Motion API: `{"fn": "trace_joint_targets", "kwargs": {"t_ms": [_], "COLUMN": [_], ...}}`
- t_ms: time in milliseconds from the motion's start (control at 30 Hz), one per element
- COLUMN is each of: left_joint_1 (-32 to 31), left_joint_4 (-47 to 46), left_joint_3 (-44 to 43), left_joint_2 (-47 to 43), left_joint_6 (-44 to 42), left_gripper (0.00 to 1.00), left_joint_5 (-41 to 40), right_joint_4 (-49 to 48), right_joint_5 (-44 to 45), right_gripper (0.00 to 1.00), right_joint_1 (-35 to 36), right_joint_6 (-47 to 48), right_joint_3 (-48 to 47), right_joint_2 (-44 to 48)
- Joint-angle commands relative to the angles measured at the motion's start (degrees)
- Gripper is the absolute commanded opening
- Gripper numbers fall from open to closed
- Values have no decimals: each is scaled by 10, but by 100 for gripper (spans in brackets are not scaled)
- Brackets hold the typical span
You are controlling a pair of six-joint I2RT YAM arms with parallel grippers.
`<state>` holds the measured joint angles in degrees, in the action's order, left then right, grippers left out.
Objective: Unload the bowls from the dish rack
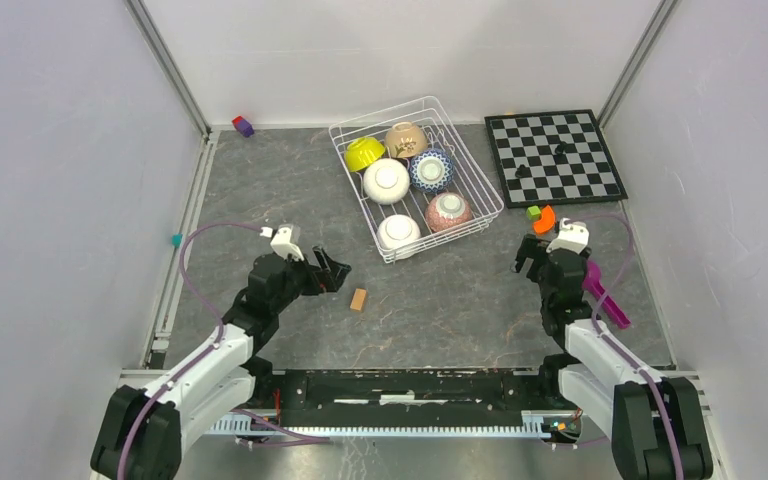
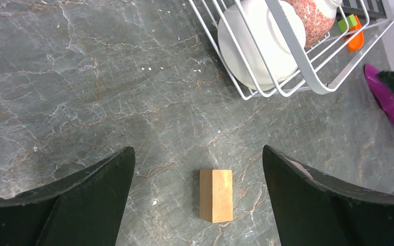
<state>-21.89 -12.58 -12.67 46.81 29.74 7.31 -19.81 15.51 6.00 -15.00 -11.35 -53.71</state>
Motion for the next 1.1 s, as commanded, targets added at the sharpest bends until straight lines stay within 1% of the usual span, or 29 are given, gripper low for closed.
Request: {"fn": "trace_joint_targets", "kwargs": {"t_ms": [0, 100, 200, 267, 333, 367, 500, 667, 833, 967, 1067], "left_joint_1": [-2, -2, -2, -1, -1, -1, 0, -1, 0, 0, 0], "left_joint_4": [-28, -22, 26, 68, 99, 106, 88, 63, 87, 86, 81], "left_joint_3": [-36, -45, -66, -81, -94, -97, -103, -135, -219, -286, -328], "left_joint_2": [16, 21, 19, 15, 11, 7, 1, 27, 91, 153, 194], "left_joint_6": [42, 56, 70, 92, 117, 129, 163, 191, 209, 233, 233], "left_gripper": [100, 100, 100, 100, 100, 100, 100, 100, 99, 97, 95], "left_joint_5": [-2, -22, -69, -119, -152, -156, -142, -113, -102, -76, -48], "right_joint_4": [-53, -77, -119, -143, -149, -148, -140, -141, -146, -147, -147], "right_joint_5": [-2, -6, -12, -27, -34, -36, -39, -38, -38, -37, -37], "right_gripper": [98, 98, 98, 98, 98, 98, 98, 98, 98, 98, 98], "right_joint_1": [0, 0, 0, 0, 0, 1, 0, 0, 0, 1, 0], "right_joint_6": [-38, -41, -46, -44, -43, -43, -41, -44, -44, -43, -39], "right_joint_3": [26, 47, 76, 90, 93, 92, 90, 98, 102, 101, 101], "right_joint_2": [7, 12, 12, 9, 6, 5, 4, 19, 25, 19, 19]}}
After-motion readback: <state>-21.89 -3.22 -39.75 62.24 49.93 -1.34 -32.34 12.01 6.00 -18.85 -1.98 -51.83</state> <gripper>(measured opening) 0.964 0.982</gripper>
